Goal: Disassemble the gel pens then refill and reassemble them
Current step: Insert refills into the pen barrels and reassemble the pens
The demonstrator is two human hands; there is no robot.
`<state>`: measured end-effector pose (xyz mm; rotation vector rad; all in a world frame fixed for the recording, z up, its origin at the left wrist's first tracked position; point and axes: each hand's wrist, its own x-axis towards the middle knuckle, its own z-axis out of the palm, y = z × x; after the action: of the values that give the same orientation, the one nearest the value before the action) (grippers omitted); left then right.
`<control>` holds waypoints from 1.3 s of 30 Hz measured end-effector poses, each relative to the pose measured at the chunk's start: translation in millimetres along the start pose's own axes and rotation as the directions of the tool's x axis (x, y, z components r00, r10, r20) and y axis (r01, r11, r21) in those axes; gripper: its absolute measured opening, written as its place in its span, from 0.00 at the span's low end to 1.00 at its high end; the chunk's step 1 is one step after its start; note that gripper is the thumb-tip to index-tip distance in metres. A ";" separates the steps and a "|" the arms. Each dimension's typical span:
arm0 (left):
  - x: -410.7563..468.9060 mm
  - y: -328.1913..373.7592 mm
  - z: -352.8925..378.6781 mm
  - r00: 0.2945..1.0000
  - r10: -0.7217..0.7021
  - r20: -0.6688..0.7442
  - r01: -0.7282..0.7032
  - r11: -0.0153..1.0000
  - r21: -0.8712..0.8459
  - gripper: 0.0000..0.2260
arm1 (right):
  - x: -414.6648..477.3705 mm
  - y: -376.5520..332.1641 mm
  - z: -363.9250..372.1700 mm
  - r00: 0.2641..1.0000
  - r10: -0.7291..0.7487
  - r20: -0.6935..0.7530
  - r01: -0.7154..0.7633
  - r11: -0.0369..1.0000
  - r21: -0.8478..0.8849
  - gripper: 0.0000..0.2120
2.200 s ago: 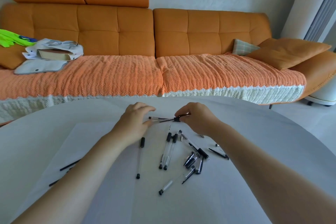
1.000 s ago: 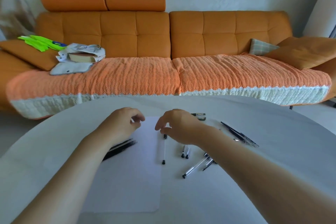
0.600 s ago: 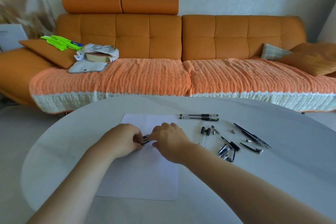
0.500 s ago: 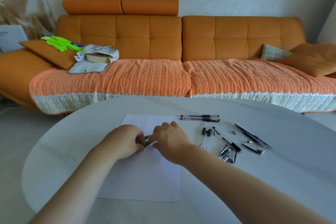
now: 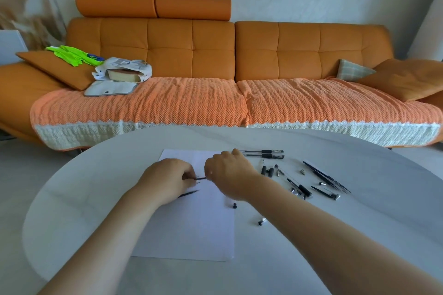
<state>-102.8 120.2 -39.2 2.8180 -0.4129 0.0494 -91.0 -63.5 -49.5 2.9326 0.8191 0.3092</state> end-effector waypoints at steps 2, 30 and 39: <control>-0.3 3.6 -5.9 0.997 -0.014 -0.069 0.008 0.996 -0.085 0.04 | -3.7 7.8 -18.8 0.988 0.147 0.051 -0.155 0.907 0.392 0.08; 46.4 102.9 47.6 0.977 -0.211 0.012 0.211 0.972 -0.101 0.06 | -86.6 108.6 -8.1 0.685 0.627 0.370 -0.132 -0.392 0.910 0.06; 41.2 122.6 32.4 0.991 -0.038 0.128 0.118 0.701 -0.703 0.10 | -82.2 118.2 -13.2 0.646 0.671 0.365 0.052 -0.516 0.855 0.07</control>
<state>-98.7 -13.0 -32.7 2.0577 -0.2528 -0.2327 -103.0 -206.8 -35.2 4.9444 -1.2577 0.5997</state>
